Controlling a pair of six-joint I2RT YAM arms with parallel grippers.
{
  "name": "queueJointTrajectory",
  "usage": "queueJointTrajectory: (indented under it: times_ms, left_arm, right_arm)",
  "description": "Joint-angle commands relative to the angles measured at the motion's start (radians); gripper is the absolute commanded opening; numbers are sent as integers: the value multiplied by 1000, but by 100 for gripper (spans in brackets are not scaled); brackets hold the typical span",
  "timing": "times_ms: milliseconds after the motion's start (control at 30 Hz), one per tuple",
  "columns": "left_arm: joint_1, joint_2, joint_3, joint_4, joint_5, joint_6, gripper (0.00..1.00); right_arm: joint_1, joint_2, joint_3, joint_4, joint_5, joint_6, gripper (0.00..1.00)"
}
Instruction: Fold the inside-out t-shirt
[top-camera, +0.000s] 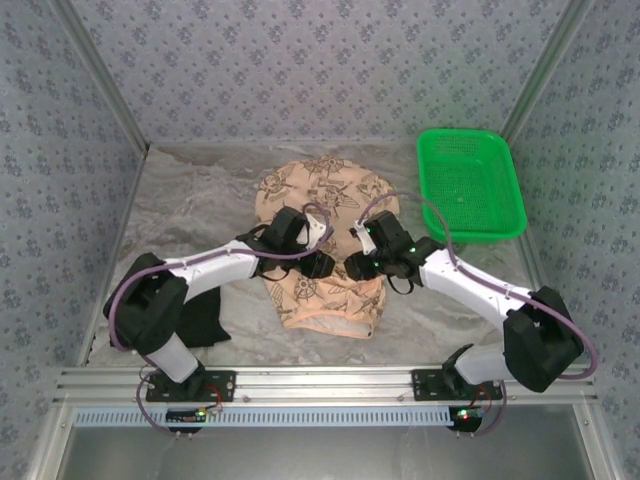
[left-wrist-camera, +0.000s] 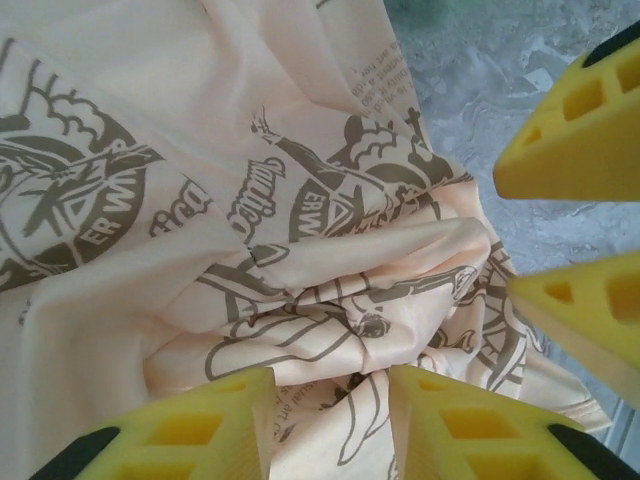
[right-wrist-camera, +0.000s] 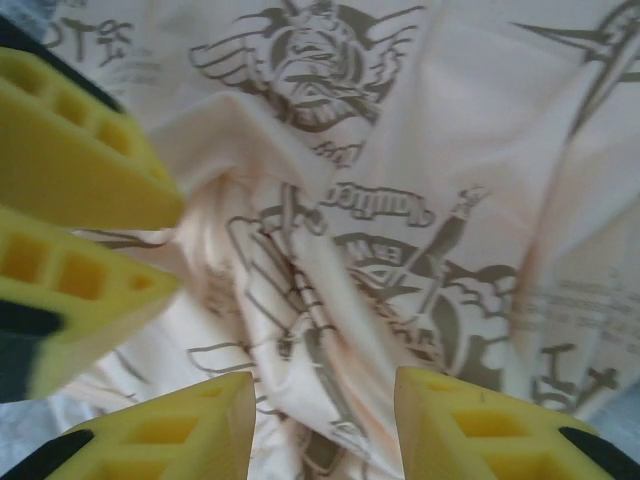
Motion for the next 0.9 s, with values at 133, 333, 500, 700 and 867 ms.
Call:
queueJointTrajectory:
  times_ms: [133,333,500,700,867]
  left_arm:
    - [8,140,27,80,-5,-32,44]
    - [-7,215,74,100,30,-31,37]
    - [29,111,40,102,58,-19,0]
    - [168,-116,-130,140,151,-85,0]
    - [203,-130,-255,233,249,-143,4]
  right_arm:
    - [-1,160,5,38,-107,59,41]
    - [-10,229,19,68,-110,52,15]
    - [-55,137,6,45,-157,16,0]
    - [-170,41,-59,-37,-160,-4,3]
    - [-177,60,-131,8,-264,-43,25]
